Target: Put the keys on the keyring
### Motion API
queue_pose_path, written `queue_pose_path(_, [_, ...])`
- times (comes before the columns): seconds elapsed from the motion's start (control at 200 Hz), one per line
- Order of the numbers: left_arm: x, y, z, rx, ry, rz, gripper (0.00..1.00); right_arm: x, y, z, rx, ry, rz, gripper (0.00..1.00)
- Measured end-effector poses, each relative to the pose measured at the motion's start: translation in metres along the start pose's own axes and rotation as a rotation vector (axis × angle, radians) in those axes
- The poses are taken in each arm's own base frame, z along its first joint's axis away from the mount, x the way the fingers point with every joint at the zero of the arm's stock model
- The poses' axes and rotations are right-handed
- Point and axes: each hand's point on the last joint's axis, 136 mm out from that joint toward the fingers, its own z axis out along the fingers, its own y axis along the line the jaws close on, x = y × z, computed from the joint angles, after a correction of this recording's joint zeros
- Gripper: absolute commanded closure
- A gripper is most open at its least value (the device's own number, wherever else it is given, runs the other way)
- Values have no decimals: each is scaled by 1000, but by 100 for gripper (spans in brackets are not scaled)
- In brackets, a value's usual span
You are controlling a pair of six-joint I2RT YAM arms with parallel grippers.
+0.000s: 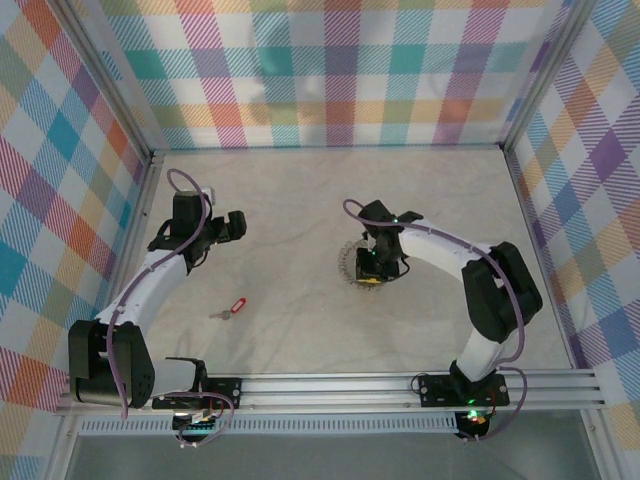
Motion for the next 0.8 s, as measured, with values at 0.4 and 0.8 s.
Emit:
queue_pose_path(0.4, [2, -1, 0, -12, 3, 10, 0, 8, -13, 14, 71, 59, 41, 79])
queue_pose_path(0.8, [7, -5, 0, -13, 22, 22, 0, 12, -26, 24, 136, 87, 58, 81])
